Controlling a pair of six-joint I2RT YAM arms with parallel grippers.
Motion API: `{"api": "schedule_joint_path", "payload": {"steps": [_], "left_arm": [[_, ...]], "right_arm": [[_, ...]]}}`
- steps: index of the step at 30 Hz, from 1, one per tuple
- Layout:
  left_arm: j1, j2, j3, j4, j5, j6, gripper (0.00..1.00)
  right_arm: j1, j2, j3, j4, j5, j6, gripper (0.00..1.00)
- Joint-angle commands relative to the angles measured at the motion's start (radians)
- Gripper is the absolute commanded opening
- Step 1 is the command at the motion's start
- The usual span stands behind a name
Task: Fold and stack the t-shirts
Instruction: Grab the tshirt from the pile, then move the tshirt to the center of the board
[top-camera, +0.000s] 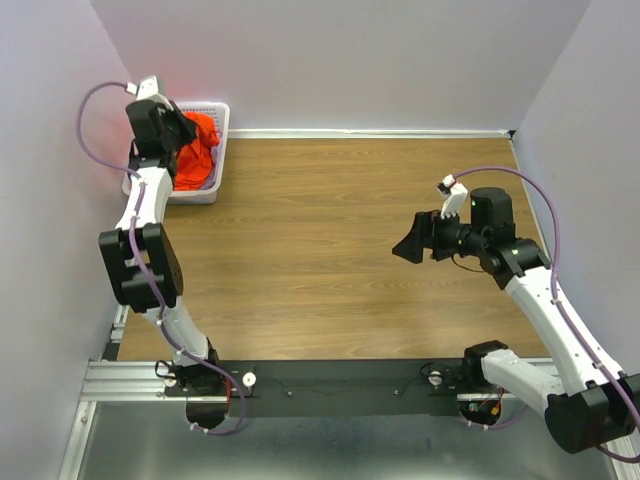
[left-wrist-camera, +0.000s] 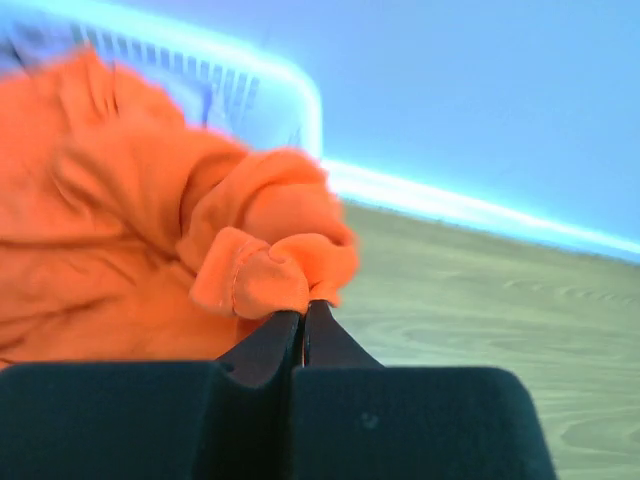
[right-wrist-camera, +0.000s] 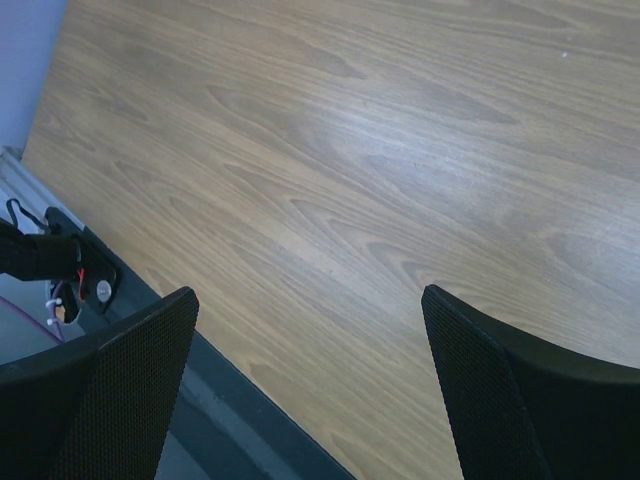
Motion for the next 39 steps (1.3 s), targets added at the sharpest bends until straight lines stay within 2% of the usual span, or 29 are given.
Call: {"api": "schedule_joint_path", "payload": {"steps": [1,9,14,23,30,34,39], "left_arm": [[-0.018,-0.118,0.109,-0.108,-0.028,-0.042,0.00],[-0.132,-0.233,0.198,-0.200,-0.056,-0.043,0.00],[-0.250,-0.271,0.264,-0.220,-0.087,-0.020,0.00],[-0.396,-0.284,0.316,-0.212,-0.085,-0.026,0.00],[-0.514,-0.271,0.475,-0.200,-0.040,-0.042,0.00],[-0.631,-0.264,0.511,-0.162,-0.017,-0.088,0.00],[-0.853,-0.233,0.476,-0.083,0.017,-0.093,0.00]], "right_arm": [[0.005,-0.004,0.050,0.004,0.031,-0.006,1.00],[0.005,-0.013,0.097,0.015,0.152,0.011,1.00],[0.005,-0.027,0.085,0.038,0.210,0.052,1.00],[0.005,-0.082,0.042,0.067,0.341,0.144,1.00],[0.005,-0.143,0.042,0.076,0.459,0.183,1.00],[0.005,-0.211,0.039,0.078,0.586,0.216,1.00],[0.005,-0.335,0.028,0.079,0.772,0.261,1.00]]}}
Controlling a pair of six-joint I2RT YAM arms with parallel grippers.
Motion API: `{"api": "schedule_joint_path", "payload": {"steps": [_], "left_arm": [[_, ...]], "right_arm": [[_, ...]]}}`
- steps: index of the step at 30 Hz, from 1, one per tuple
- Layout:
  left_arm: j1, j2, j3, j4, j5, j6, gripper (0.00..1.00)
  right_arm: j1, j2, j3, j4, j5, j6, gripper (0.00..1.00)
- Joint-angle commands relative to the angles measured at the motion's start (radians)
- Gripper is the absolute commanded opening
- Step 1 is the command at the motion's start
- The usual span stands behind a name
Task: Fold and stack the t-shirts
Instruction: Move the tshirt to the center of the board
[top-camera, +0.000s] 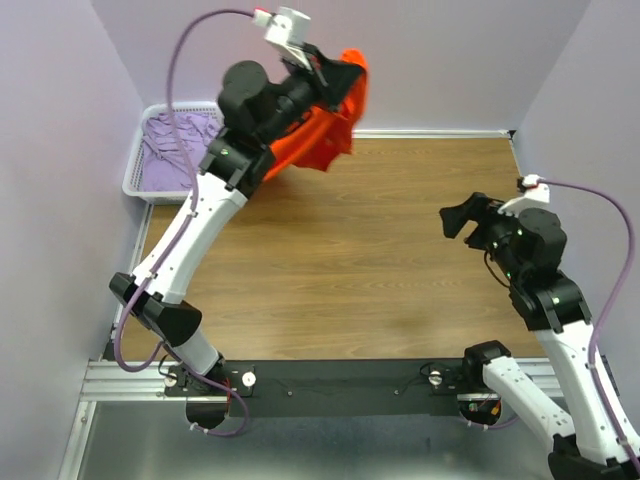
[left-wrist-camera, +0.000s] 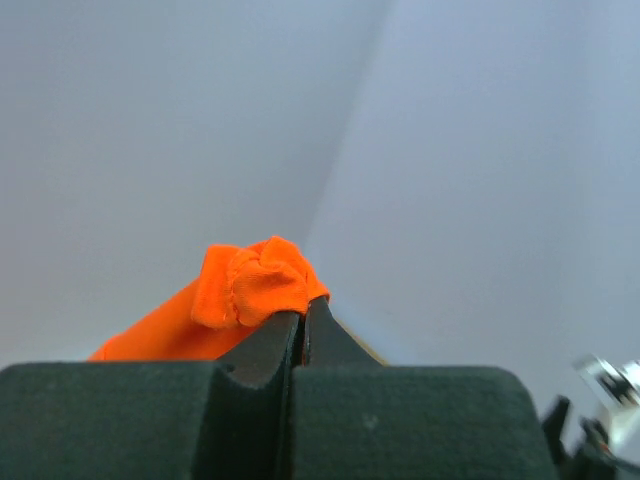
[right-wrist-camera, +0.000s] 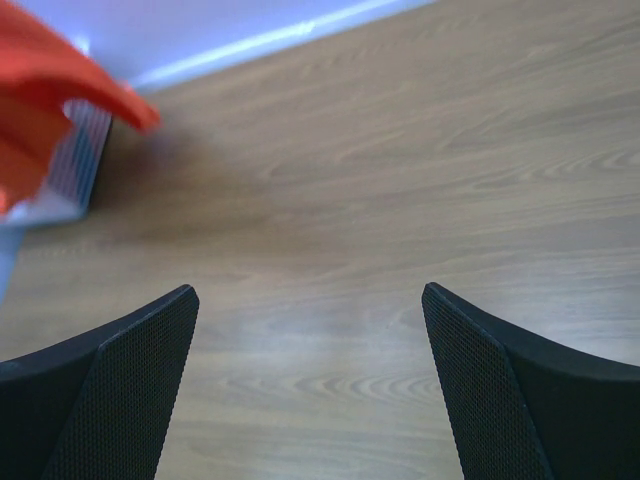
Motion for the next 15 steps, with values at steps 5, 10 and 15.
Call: {"api": "schedule_joint_path", "payload": {"steps": [5,10,15], "left_arm": [[-0.351,0.059,-0.145,0.166,0.072,-0.001,0.13],[-0.544,0.056,-0.316,0.246,0.086,0.023,0.55],[-0.555,-0.052,-0.488,0.277,-0.033,0.042,0.76]], "right_arm": [[0.006,-0.200,-0.047,0.019,0.335,0.067,1.00],[0.005,-0.286,-0.065,0.017,0.389,0.042,1.00],[0.005,-0.299,-0.071,0.019,0.378,0.023,1.00]]}}
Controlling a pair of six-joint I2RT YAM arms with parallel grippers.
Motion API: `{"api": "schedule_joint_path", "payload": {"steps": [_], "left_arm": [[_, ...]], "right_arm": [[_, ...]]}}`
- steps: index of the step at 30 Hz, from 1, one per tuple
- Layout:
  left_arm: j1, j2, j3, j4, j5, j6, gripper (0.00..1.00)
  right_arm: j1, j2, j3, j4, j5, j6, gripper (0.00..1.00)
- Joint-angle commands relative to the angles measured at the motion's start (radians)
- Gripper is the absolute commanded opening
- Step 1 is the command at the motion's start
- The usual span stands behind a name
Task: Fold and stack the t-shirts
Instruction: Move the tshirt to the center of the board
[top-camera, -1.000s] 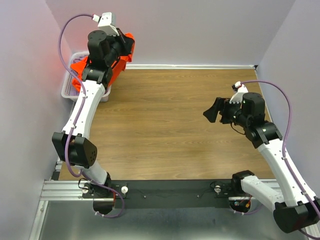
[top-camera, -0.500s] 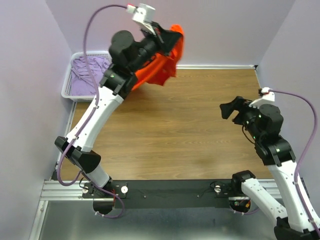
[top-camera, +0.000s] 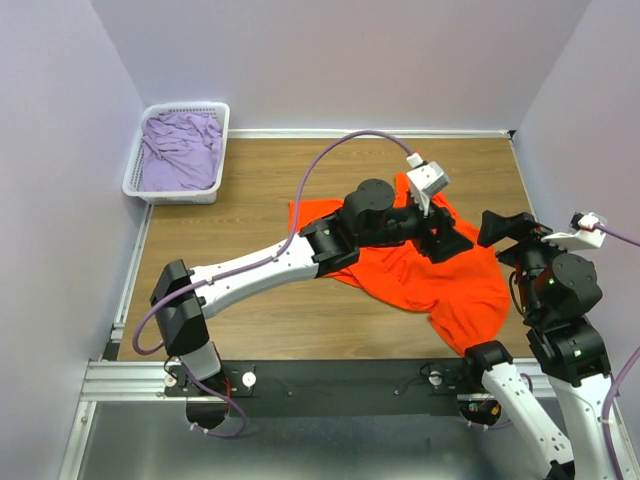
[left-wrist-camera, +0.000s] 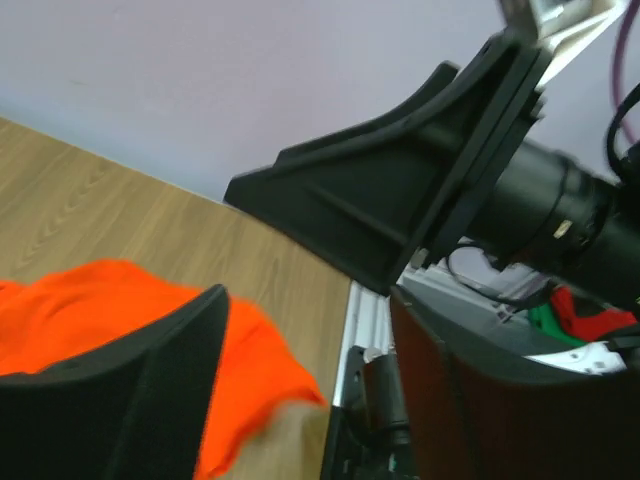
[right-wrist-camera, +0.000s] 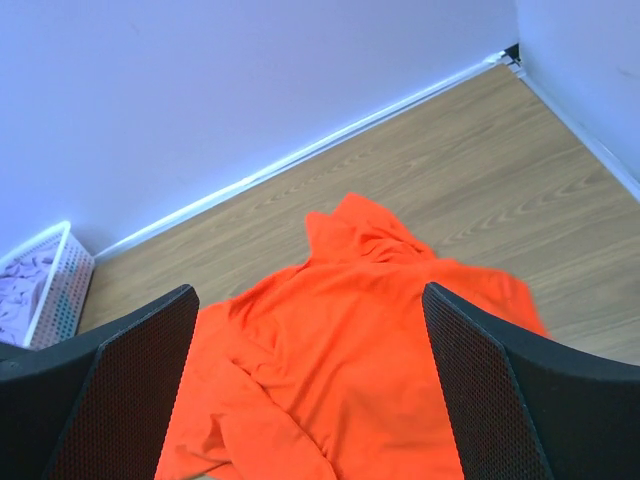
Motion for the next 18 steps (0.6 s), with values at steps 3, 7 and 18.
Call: {"api": "schedule_joint_path", "payload": {"steps": [3,7,18], "left_arm": [[0.046,-0.188,-0.178,0.054,-0.214,0.026,0.77],[0.173,-0.273,-0.363,0.002,-0.314,-0.080,0.75],[0.464,-0.212,-0.620,-0.063,-0.305,-0.106,0.57]], "right_arm": [[0.005,0.023,-0.028,0.007,0.011,-0.012,1.00],[0.005,0.092,-0.054,0.004,-0.056,0.009,1.00],[0.003,0.535,-0.050,-0.003,-0.064,0.064,1.00]]}}
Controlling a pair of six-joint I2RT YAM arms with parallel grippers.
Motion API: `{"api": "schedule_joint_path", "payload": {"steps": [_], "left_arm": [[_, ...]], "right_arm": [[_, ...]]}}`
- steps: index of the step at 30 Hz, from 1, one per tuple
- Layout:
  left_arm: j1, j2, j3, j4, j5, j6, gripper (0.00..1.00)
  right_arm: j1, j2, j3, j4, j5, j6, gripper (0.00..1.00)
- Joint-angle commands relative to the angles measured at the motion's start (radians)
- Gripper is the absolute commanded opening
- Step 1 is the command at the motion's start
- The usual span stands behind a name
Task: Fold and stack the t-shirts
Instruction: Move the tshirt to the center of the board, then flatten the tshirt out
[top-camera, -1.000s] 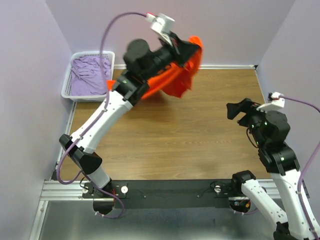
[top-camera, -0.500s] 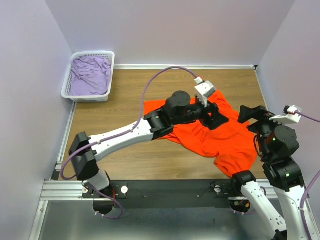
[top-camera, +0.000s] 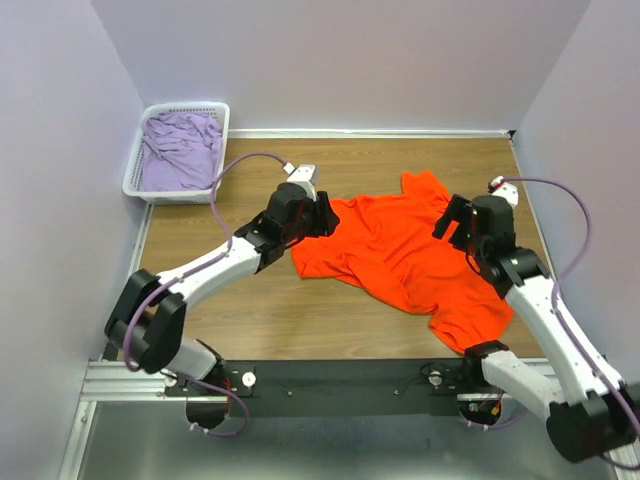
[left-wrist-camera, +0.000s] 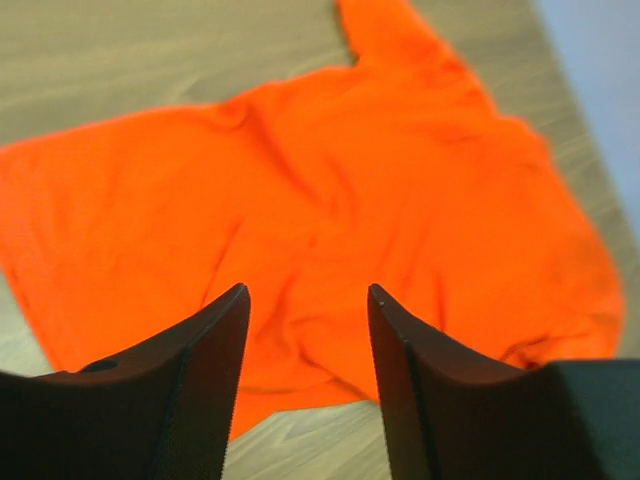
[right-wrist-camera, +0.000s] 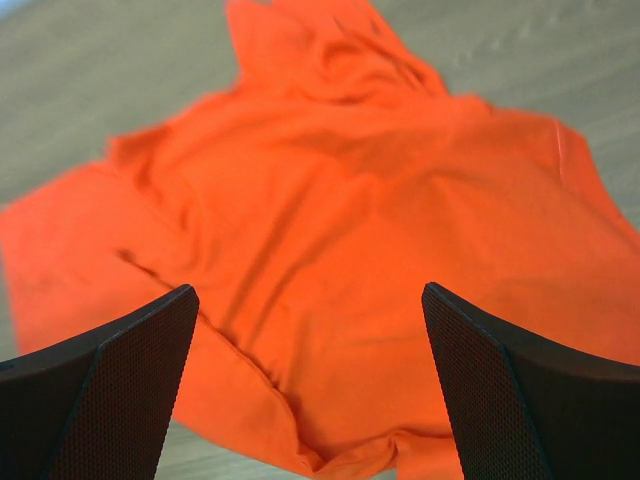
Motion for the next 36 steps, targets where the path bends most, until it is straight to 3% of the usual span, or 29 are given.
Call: {"api": "schedule_joint_path", "payload": {"steps": [1,7,13,16,26,36], "left_arm": [[0.031,0.084,0.021,-0.004,-0.021,0.020,0.57],[0.072,0.323,0.179,-0.040,-0.007,0.075,0.49],[0.115,0.469,0.257,-0.073,-0.007,0.121,0.43],[0.131,0.494,0.254,-0.111,-0.007,0.132,0.43],[0.157,0.489,0.152,-0.186,0.034,0.146,0.43],[0.173,0.425,0.028,-0.244,0.008,0.154,0.43]], "right_arm": [[0.002,0.187,0.042,0.001,0.029,0.016,1.00],[-0.064,0.383,0.123,0.107,0.007,-0.047,0.99],[-0.176,0.582,0.260,0.159,-0.105,-0.101,0.58],[-0.219,0.685,0.345,0.171,-0.161,-0.127,0.50],[-0.298,1.056,0.617,0.233,-0.393,-0.164,0.42],[-0.298,1.321,0.815,0.260,-0.525,-0.156,0.42]]}}
